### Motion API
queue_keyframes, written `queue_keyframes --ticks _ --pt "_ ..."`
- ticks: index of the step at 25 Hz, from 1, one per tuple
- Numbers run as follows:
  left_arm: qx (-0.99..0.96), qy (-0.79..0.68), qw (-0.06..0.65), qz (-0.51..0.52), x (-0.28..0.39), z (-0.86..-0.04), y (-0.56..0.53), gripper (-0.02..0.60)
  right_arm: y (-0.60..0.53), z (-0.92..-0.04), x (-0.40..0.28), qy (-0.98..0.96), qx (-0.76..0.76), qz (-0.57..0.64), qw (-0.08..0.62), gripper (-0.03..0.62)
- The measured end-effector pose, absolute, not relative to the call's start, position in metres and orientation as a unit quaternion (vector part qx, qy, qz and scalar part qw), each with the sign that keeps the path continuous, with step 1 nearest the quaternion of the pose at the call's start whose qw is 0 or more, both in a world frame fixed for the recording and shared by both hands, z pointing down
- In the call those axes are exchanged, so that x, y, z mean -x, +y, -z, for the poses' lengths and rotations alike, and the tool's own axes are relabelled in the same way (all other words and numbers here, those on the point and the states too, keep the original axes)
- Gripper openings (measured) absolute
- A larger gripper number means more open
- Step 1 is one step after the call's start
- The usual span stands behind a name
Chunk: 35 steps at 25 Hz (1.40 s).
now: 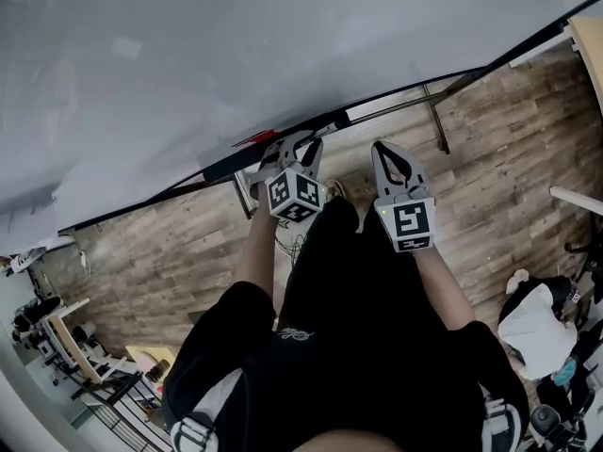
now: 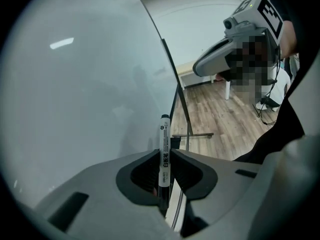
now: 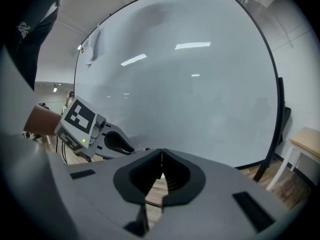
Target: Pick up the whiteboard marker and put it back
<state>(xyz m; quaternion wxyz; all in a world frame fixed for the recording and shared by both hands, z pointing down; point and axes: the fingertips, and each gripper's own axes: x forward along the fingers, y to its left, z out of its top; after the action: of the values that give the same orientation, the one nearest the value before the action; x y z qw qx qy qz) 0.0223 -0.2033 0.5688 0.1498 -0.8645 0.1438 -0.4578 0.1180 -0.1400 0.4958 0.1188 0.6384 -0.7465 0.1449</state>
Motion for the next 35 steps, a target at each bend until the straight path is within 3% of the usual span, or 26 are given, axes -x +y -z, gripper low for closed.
queue_keyframes --ticks 16,35 --pt "0.801 0.098 0.185 0.561 -0.035 -0.629 -0.212 0.067 -0.143 -0.512 -0.155 -0.756 -0.624 -0.163 0.114 0.003" --pt "0.795 0.065 0.151 0.584 -0.034 -0.652 -0.215 0.067 -0.145 -0.519 -0.153 -0.749 -0.628 -0.174 0.114 0.003"
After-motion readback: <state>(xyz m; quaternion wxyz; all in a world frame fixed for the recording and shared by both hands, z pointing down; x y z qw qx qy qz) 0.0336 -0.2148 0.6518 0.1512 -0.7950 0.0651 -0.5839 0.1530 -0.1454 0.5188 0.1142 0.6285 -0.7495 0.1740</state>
